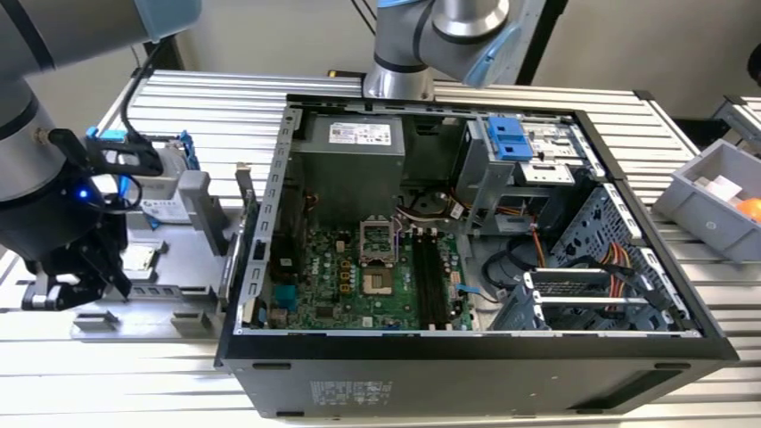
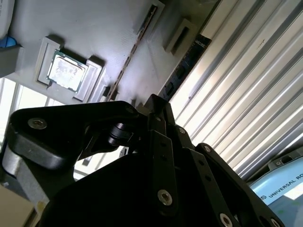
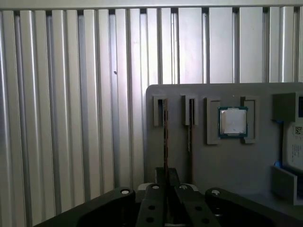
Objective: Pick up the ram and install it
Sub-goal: 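Pick up the ram and move it above insertion slot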
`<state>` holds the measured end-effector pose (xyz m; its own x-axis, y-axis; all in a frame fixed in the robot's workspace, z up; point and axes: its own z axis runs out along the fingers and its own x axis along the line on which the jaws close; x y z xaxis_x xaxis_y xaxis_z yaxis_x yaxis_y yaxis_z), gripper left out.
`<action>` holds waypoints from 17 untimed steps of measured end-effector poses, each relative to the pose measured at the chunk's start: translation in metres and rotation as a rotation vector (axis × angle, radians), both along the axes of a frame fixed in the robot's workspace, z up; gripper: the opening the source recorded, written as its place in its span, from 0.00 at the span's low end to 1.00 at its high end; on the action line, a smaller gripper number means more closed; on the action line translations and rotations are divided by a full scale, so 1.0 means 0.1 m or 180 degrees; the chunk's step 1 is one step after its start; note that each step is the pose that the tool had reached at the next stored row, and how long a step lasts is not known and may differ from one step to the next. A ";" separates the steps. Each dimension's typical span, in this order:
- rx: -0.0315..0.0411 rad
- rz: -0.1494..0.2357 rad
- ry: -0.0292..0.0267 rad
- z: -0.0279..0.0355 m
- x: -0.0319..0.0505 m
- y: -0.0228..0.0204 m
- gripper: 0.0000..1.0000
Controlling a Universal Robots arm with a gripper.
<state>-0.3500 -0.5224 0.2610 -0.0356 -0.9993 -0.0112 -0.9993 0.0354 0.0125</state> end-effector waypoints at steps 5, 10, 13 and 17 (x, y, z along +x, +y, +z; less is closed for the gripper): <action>0.0000 0.0000 0.0000 0.039 0.000 0.000 0.00; 0.0000 0.0000 0.0000 0.079 0.000 0.000 0.00; 0.0000 0.0000 0.0000 0.102 0.000 0.000 0.00; 0.0000 0.0000 -0.0001 0.136 0.000 0.000 0.00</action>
<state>-0.3500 -0.5223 0.2746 -0.0356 -0.9993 -0.0112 -0.9993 0.0354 0.0122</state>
